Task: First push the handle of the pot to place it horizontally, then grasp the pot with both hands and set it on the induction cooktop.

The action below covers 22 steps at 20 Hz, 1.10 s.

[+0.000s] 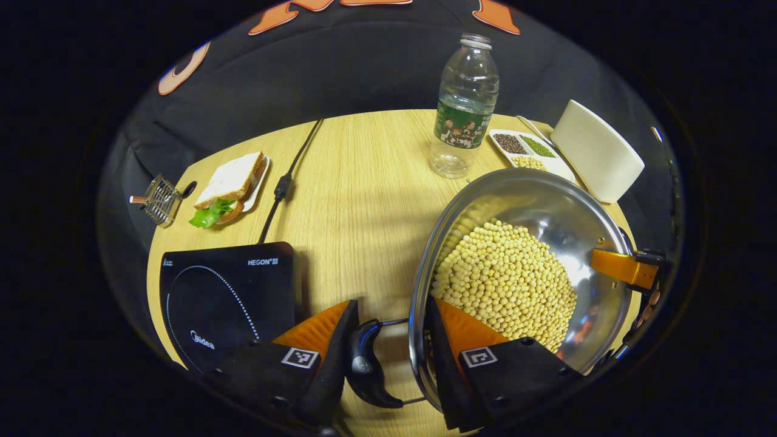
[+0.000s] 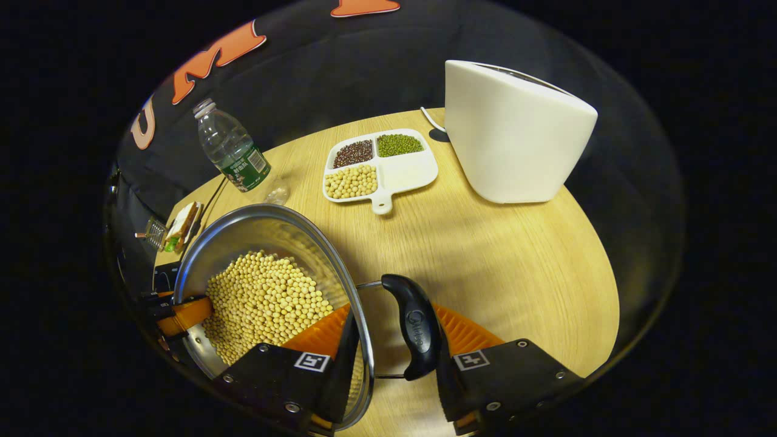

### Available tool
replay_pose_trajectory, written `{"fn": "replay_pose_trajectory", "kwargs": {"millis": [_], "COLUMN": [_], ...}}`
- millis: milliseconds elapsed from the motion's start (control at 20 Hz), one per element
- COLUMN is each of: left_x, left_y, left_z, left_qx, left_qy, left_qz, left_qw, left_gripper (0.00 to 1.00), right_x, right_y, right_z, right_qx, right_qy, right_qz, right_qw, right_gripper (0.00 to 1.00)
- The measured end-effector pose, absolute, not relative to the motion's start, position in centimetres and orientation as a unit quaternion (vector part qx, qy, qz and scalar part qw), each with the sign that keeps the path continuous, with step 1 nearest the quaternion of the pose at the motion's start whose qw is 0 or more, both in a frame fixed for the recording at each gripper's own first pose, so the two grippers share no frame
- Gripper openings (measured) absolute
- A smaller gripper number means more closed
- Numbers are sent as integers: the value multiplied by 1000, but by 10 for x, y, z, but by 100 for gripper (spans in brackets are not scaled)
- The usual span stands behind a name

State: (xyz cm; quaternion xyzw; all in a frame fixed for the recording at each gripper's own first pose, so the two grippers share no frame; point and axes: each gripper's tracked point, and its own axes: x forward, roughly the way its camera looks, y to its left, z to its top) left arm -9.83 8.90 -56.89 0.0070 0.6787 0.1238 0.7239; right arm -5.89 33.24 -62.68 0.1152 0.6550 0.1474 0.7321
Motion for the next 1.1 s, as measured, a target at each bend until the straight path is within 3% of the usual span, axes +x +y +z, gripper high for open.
{"fn": "replay_pose_trajectory", "kwargs": {"millis": [200, 600, 650, 700, 750, 800, 1100], "left_x": [-90, -73, -73, -70, -73, -74, -96], "left_y": [95, 115, 119, 125, 132, 141, 199], "left_z": [-556, -493, -483, -475, -465, -455, -402], "left_qx": [16, 8, 9, 9, 8, 4, 0], "left_qy": [666, 632, 627, 623, 619, 614, 595], "left_qz": [128, 134, 136, 139, 144, 150, 190], "left_qw": [735, 763, 767, 770, 772, 775, 781], "left_gripper": [70, 69, 69, 70, 70, 71, 70], "right_x": [-64, -48, -46, -44, -44, -42, -44], "right_y": [335, 346, 351, 356, 362, 371, 427], "right_z": [-609, -545, -535, -525, -517, -508, -461], "right_qx": [135, 149, 150, 150, 151, 150, 147], "right_qy": [645, 597, 591, 586, 580, 575, 553], "right_qz": [142, 149, 152, 156, 160, 165, 206], "right_qw": [739, 774, 778, 781, 785, 787, 794], "right_gripper": [53, 52, 48, 52, 48, 52, 52]}}
